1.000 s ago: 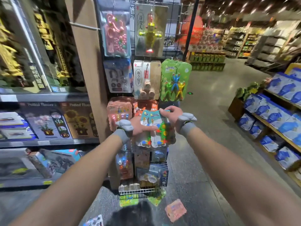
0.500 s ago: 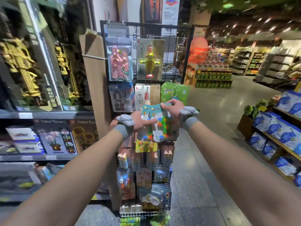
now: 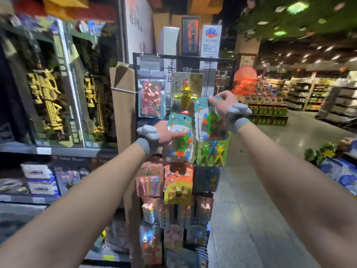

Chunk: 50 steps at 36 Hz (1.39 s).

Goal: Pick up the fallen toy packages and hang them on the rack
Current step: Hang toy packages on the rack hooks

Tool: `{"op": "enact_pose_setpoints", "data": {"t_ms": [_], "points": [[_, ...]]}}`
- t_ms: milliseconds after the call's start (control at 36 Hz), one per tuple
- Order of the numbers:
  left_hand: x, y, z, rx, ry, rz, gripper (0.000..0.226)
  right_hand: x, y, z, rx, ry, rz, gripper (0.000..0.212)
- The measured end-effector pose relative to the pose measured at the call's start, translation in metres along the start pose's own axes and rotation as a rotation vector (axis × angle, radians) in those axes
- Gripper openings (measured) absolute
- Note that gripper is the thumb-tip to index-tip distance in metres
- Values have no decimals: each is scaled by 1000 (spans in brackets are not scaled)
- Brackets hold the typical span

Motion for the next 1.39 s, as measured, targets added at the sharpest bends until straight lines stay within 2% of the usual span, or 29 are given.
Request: {"op": "enact_pose_setpoints", "data": {"t_ms": [111,250,389,500,722,944,1195,1389], "points": [[3,14,10,0,-24,10,38,20,24,-23,44,86,90,25],[7,23,3,-1,-5,16,30,38,34,-32,49,111,112,22],[11,31,-1,61,13,28,43,48,47,-34,4,122,187,17],[15,36,-3,82,24,24,44,60,50,-37,-3,100,190,19],[23,42,-5,45,12,42,30,68,58,-42,-65,128,224,21],[35,42,-8,48,1,31,33,74,62,-36,-36,137,233,16],[43,37,2,47,-25,40,42,79,64,-32,-59,119,194,21],[40,33,5,20,-42,29,29,90,67,-18,-39,89,165,24]]}}
Point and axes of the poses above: each hand's wrist, its own x-axis towards the middle knuckle, its own y-axis out of the back of the hand, z = x × y, the point moved 9 cm from there along x, towards the middle knuckle, and after that the axes turned 15 degrees about -z, right-handed, at the moved point
